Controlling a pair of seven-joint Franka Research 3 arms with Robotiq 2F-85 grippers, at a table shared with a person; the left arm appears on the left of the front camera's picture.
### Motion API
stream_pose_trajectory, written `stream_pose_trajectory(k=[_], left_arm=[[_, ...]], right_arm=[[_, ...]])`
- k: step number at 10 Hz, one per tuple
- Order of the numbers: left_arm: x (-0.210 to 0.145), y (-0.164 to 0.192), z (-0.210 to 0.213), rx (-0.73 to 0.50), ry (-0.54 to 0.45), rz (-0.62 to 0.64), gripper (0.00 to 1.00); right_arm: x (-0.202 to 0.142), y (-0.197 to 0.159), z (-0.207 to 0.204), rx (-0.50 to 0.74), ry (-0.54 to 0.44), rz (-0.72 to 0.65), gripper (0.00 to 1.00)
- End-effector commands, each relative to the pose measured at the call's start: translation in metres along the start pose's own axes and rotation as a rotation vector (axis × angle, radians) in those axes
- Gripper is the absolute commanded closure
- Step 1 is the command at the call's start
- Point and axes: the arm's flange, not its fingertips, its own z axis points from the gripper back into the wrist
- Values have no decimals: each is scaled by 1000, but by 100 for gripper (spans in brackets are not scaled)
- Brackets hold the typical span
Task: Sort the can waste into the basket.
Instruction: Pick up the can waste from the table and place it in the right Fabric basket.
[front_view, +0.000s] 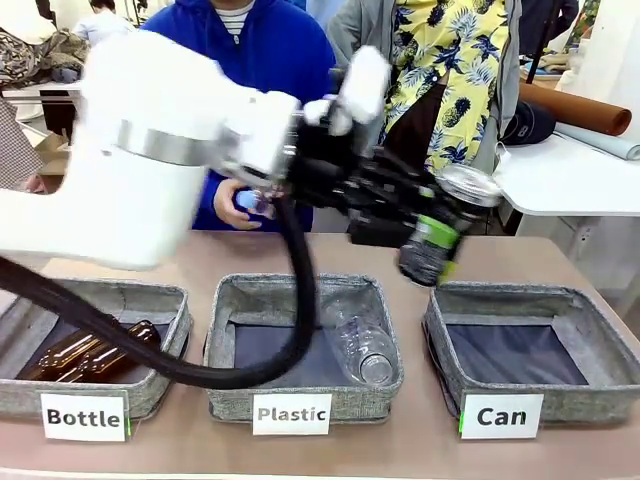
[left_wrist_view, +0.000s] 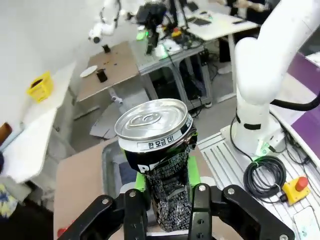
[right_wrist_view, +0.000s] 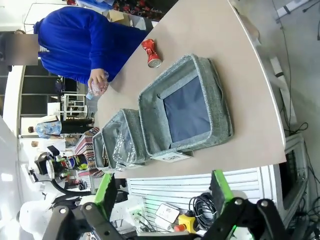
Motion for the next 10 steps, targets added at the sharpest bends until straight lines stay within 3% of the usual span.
stream_pose_trajectory(k=[1,3,6,8,9,10], left_arm=[[31,26,-100,-117,58,-146,64],[30,34,-164,-143,156,-190,64],[23,34,-228,1,236,-255,64],[11,39,-247,28,326,-304,64],[5,43,-246,20,347,-284,55],[1,46,-245,30,371,-288,7]], right_arm=[[1,2,1,16,-6,-21,0],[1,2,1,16,-6,-21,0],[1,2,1,16,-6,-21,0],[1,2,1,16,-6,-21,0],[1,2,1,16,-6,-21,0],[1,2,1,16,-6,-21,0]])
